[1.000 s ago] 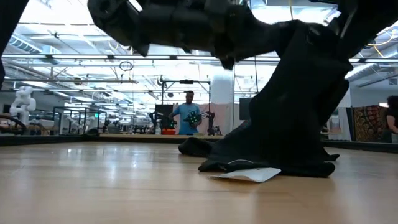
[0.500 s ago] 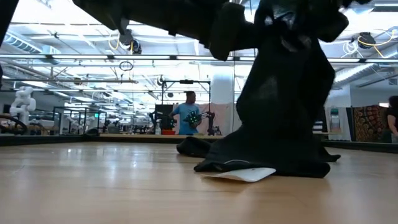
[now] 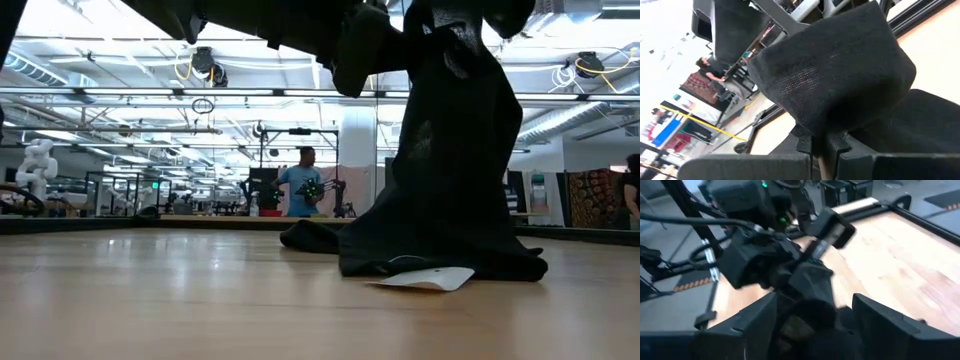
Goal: Roll towel
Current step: Roll the black microfiber towel
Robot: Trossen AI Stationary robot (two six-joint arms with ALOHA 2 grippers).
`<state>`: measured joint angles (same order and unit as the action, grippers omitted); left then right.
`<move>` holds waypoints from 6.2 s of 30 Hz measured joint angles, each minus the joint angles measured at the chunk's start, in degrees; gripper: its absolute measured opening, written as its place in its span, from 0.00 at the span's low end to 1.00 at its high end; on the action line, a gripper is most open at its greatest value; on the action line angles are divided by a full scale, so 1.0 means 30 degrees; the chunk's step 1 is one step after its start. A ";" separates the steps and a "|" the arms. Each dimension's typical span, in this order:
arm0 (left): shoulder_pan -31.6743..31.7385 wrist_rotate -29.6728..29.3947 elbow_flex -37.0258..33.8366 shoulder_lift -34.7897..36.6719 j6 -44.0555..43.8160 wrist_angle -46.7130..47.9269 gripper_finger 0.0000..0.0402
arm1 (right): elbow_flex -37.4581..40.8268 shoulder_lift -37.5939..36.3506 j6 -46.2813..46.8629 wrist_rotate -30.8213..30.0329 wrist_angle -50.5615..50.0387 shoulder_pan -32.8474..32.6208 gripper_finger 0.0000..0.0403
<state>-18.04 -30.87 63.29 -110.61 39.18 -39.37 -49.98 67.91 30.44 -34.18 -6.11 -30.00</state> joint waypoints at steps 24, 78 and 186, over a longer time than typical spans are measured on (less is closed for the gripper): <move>-0.0451 -0.2948 0.0007 -0.0007 0.4042 -0.0146 0.03 | 0.0000 0.1882 -0.2341 -0.1506 0.0769 0.0219 0.62; -0.0160 0.3196 -0.0184 0.2461 -1.2109 0.6684 0.54 | 0.0007 -0.0345 -0.6401 -0.2553 -0.1114 -0.1112 0.00; -0.1802 0.7176 -0.3104 0.1712 -1.1469 1.4863 0.22 | 0.0007 0.1168 0.1462 0.0389 -0.7926 -0.3541 0.00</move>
<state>-23.45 -9.34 53.98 -105.47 4.77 5.22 -49.95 71.42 34.83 -33.01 -29.89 -40.62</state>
